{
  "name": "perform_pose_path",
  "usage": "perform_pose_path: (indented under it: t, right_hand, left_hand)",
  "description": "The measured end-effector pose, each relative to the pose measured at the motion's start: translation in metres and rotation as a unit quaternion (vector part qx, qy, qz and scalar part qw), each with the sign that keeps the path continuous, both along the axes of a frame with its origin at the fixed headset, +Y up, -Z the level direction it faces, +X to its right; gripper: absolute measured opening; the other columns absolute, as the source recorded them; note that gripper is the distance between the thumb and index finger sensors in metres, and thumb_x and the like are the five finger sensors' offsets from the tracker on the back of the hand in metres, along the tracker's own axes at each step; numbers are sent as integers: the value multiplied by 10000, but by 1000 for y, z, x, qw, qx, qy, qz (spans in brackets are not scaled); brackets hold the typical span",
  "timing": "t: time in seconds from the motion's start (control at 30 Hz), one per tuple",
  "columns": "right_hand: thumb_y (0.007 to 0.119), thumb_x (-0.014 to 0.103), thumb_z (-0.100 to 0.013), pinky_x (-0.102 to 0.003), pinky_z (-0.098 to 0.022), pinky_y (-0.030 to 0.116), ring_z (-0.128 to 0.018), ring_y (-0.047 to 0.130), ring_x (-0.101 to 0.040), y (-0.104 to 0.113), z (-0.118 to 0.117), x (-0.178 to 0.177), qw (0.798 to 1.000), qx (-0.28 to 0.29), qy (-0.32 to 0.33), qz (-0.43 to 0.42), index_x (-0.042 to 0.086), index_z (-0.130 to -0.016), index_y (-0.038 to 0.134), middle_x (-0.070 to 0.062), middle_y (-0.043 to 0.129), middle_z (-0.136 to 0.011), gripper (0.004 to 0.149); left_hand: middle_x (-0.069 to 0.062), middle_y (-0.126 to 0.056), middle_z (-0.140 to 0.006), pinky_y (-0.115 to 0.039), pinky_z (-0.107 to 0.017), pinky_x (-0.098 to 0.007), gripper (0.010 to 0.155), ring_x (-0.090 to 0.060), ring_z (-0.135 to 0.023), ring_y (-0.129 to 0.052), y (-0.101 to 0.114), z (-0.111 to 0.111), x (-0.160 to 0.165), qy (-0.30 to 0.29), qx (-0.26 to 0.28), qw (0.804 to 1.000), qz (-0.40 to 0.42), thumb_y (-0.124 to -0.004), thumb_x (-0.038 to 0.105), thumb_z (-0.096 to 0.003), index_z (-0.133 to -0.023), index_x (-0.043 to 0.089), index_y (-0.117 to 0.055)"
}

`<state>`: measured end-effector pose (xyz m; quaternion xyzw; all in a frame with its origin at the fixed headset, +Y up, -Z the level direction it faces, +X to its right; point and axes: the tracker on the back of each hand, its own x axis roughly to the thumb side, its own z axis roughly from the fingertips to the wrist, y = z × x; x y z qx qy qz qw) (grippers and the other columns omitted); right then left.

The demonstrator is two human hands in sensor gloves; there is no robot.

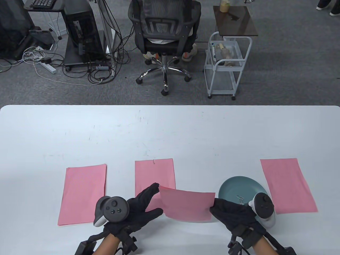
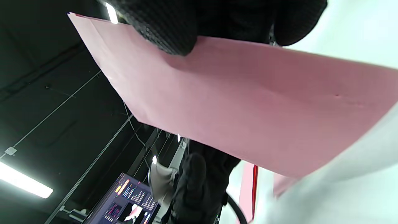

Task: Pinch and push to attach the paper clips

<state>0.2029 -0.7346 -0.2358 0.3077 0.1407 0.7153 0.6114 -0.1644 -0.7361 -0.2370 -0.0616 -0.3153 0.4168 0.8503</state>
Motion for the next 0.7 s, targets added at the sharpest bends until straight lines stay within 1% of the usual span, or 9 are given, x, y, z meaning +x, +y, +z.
perform_pose_path:
  t: [0.1, 0.17, 0.23, 0.33, 0.43, 0.53, 0.63, 0.7]
  right_hand:
    - [706, 230, -617, -573, -693, 591, -883, 844, -347, -5, 1, -7, 1000, -13, 16, -11, 173, -1017, 747, -125, 826, -1007, 406]
    - [705, 231, -619, -574, -696, 587, -891, 836, -348, -9, 1, -9, 999, -25, 22, -16, 175, -1019, 745, -122, 823, -1012, 406]
    - [704, 233, -620, -577, -697, 583, -899, 828, -349, -13, 1, -10, 999, -38, 25, -15, 177, -1022, 742, -122, 817, -1017, 407]
    - [704, 236, -622, -583, -701, 567, -914, 809, -358, -18, 1, -10, 999, -49, 21, -4, 178, -1027, 737, -121, 808, -1027, 410]
    - [697, 246, -628, -589, -709, 543, -937, 773, -374, -20, 0, -9, 998, -53, 26, 9, 167, -1045, 716, -134, 778, -1049, 425]
    - [714, 238, -622, -596, -715, 515, -958, 736, -394, -20, 1, -10, 998, -56, 37, 9, 152, -1073, 679, -153, 740, -1076, 460]
    - [729, 220, -611, -598, -720, 500, -971, 714, -399, -15, 3, -11, 998, -37, 42, 14, 150, -1083, 663, -157, 722, -1087, 482]
    - [749, 223, -606, -596, -720, 502, -969, 720, -394, -12, 5, -11, 999, -19, 34, 17, 153, -1080, 665, -149, 727, -1084, 486]
  left_hand:
    - [-94, -681, -1158, -628, -763, -565, 770, -349, -1054, -733, -1, 0, 1, -35, -28, 998, 44, -809, 503, -584, -1184, 157, -473]
    - [-66, -778, -1100, -695, -734, -531, 670, -317, -991, -827, 0, 2, 2, -41, -34, 996, 69, -810, 458, -595, -1151, 172, -570]
    - [-28, -882, -1014, -767, -688, -486, 562, -272, -901, -926, 2, 4, 3, -34, -27, 996, 76, -804, 425, -603, -1098, 192, -675]
    - [-12, -910, -983, -788, -670, -469, 533, -254, -868, -955, 4, 6, 4, -37, -14, 997, 64, -807, 417, -602, -1078, 201, -704]
    - [-12, -922, -971, -793, -664, -467, 517, -251, -857, -964, 2, 6, 3, -33, -18, 997, 65, -813, 406, -600, -1066, 203, -722]
    - [-2, -940, -948, -801, -656, -462, 469, -241, -838, -979, 0, 6, 5, -36, -21, 997, 65, -805, 370, -608, -1046, 214, -746]
    - [15, -953, -933, -809, -651, -451, 446, -227, -825, -990, 1, 8, 8, -38, -13, 998, 57, -798, 366, -610, -1033, 229, -760]
    - [22, -959, -927, -813, -646, -447, 435, -222, -820, -994, 1, 9, 10, -39, -5, 998, 52, -799, 365, -611, -1025, 236, -770]
